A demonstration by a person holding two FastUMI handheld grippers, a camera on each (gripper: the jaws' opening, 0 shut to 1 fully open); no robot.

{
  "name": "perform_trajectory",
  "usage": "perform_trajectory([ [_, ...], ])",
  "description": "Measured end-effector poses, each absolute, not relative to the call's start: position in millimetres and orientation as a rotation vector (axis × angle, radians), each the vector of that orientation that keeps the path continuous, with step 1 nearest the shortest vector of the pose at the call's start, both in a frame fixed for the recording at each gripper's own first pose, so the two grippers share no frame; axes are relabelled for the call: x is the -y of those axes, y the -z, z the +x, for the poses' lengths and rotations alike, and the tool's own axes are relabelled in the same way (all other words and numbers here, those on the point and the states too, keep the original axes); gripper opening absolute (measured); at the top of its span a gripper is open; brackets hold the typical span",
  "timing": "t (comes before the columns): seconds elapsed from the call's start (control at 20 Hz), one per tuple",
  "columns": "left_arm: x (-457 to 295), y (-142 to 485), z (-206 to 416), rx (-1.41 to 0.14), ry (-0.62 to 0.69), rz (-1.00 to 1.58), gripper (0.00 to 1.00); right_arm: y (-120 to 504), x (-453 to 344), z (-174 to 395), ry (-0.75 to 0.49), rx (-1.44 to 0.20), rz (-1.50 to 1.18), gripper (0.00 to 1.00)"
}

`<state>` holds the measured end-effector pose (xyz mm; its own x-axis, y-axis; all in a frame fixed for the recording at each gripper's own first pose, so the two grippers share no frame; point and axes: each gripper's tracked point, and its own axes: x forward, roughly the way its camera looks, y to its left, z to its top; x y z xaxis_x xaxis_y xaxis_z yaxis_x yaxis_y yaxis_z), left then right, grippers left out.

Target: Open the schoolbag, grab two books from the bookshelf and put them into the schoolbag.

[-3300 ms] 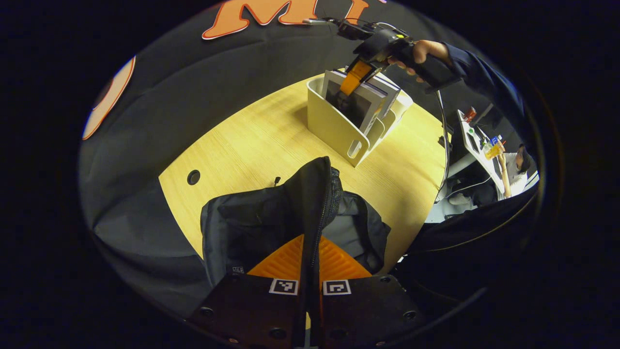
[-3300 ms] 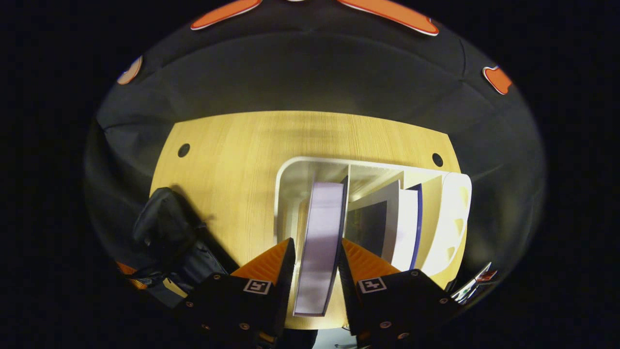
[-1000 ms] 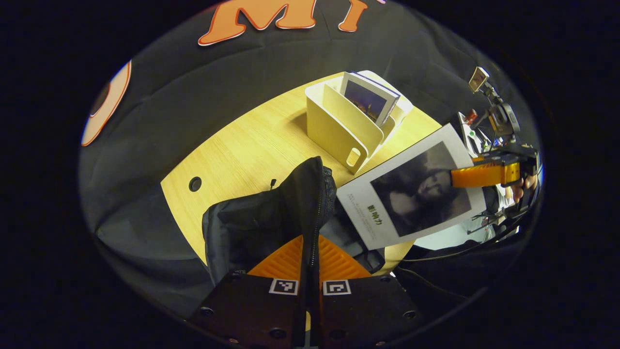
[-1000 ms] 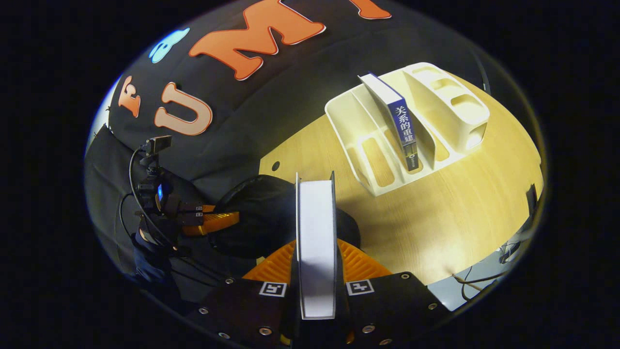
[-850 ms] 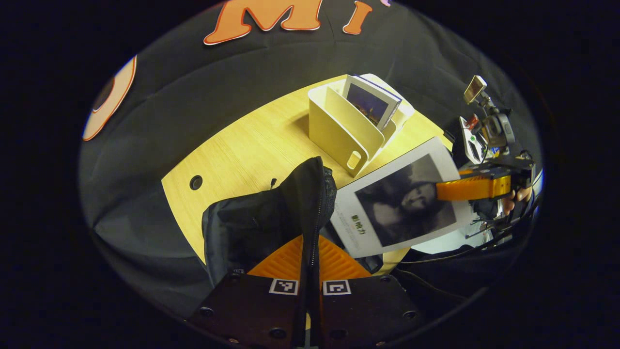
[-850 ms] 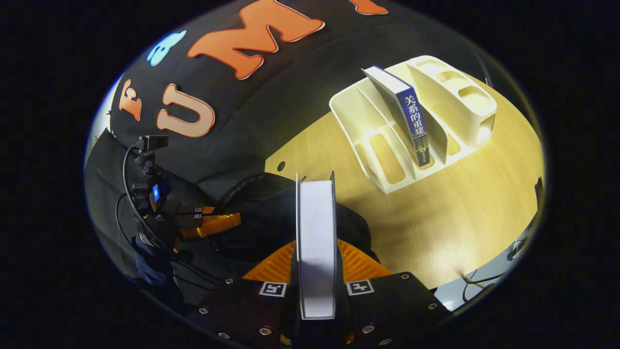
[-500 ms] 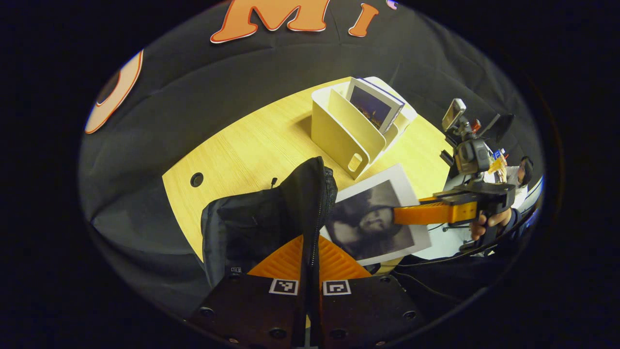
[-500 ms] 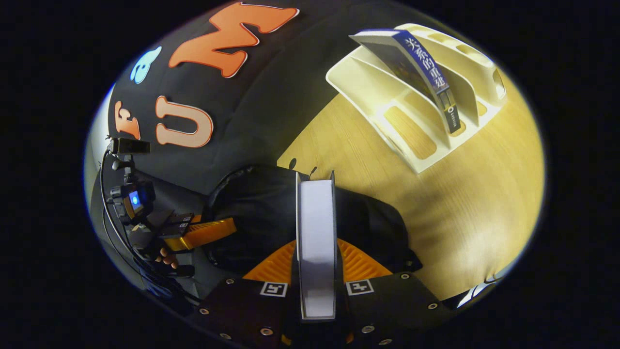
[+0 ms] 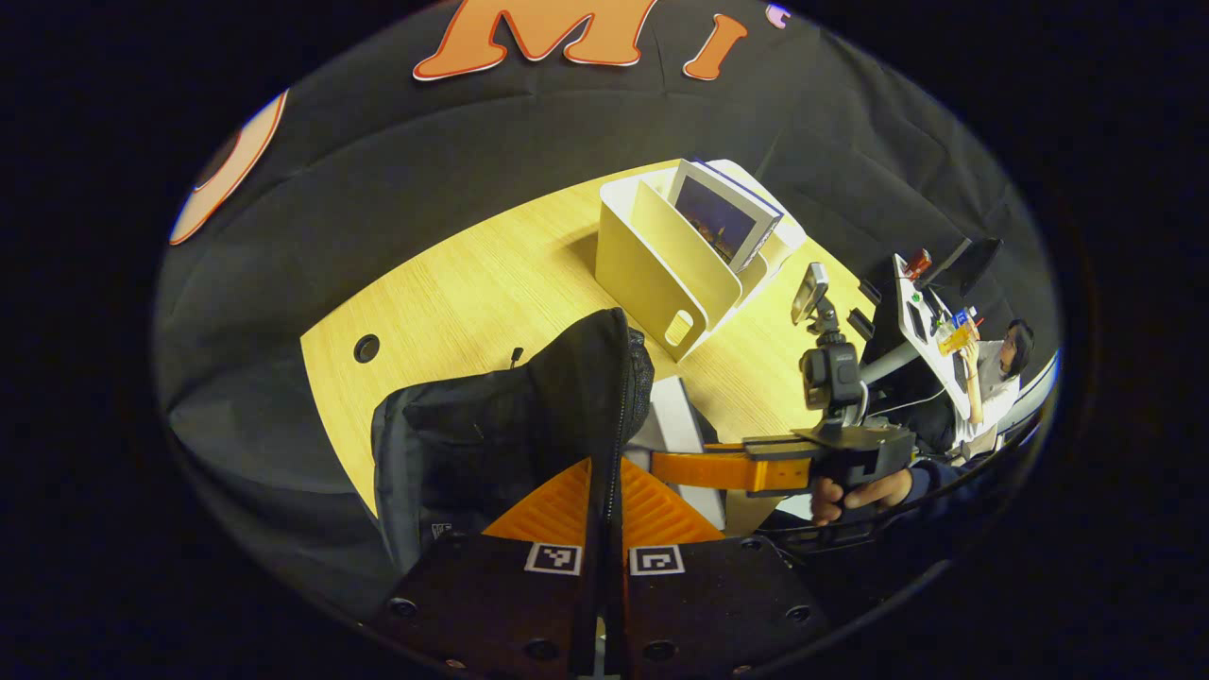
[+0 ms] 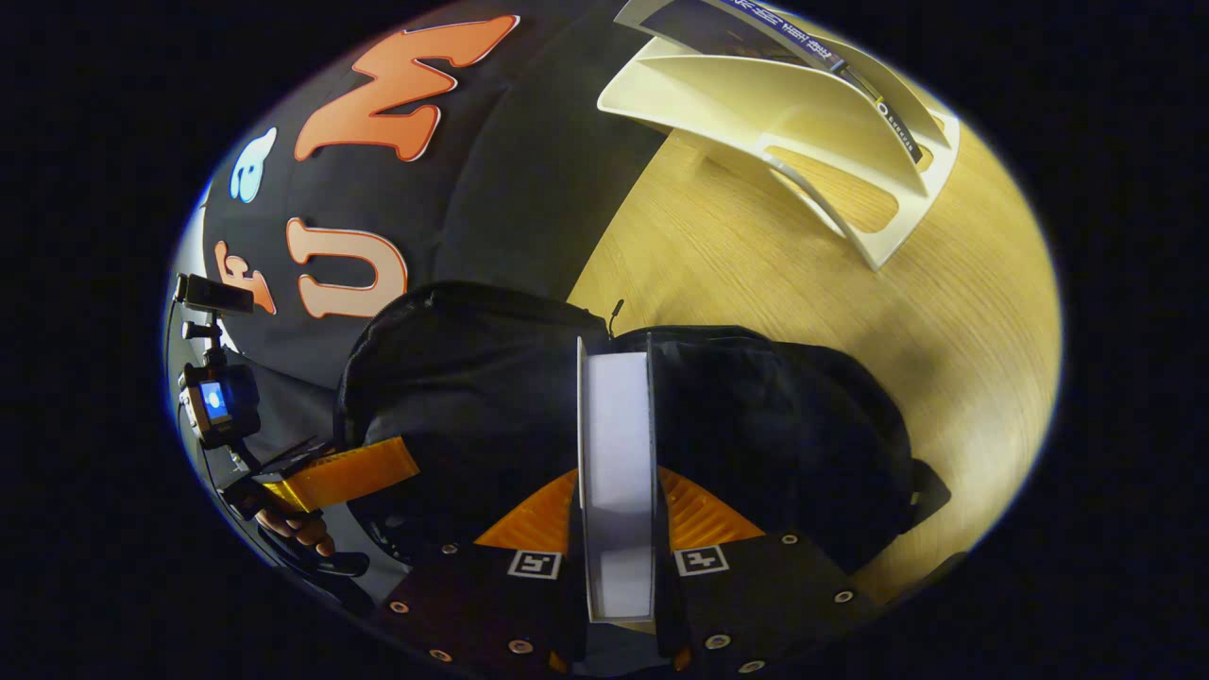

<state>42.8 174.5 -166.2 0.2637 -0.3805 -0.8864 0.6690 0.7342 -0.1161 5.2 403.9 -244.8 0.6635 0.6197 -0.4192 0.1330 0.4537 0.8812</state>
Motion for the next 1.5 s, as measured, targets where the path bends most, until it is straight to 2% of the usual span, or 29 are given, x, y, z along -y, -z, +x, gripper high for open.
perform_trajectory([
  [0.3, -171.4, 164.6, 38.5, -1.083, 0.728, 0.286, 0.05, 254.2, -426.7, 19.2, -0.379, -0.828, 1.104, 0.29],
  [0.45, -172.6, 166.4, 39.0, -1.081, 0.721, 0.273, 0.05, 262.9, -426.4, 13.7, -0.362, -0.875, 1.066, 0.33],
  [0.5, -173.9, 166.5, 38.9, -1.082, 0.715, 0.272, 0.05, 271.0, -425.7, 9.6, -0.339, -0.901, 1.023, 0.25],
  [0.55, -173.3, 167.1, 39.1, -1.081, 0.713, 0.27, 0.05, 273.7, -424.3, 6.0, -0.342, -0.922, 0.981, 0.41],
  [0.6, -174.2, 167.7, 40.4, -1.079, 0.709, 0.276, 0.05, 274.2, -421.6, 3.7, -0.347, -0.939, 0.947, 0.72],
  [0.65, -173.5, 168.2, 39.5, -1.076, 0.708, 0.278, 0.05, 278.8, -419.9, -2.3, -0.343, -0.969, 0.898, 0.64],
  [0.7, -172.8, 168.9, 39.3, -1.075, 0.706, 0.281, 0.05, 282.0, -414.5, -6.4, -0.337, -0.984, 0.85, 0.81],
  [0.8, -171.1, 171.1, 37.8, -1.074, 0.708, 0.284, 0.05, 286.0, -398.6, -11.9, -0.301, -0.992, 0.765, 0.96],
  [1.5, -162.1, 195.2, 30.9, -1.081, 0.721, 0.306, 0.05, 230.8, -244.4, -10.5, -0.072, -0.919, 0.476, 0.98],
])
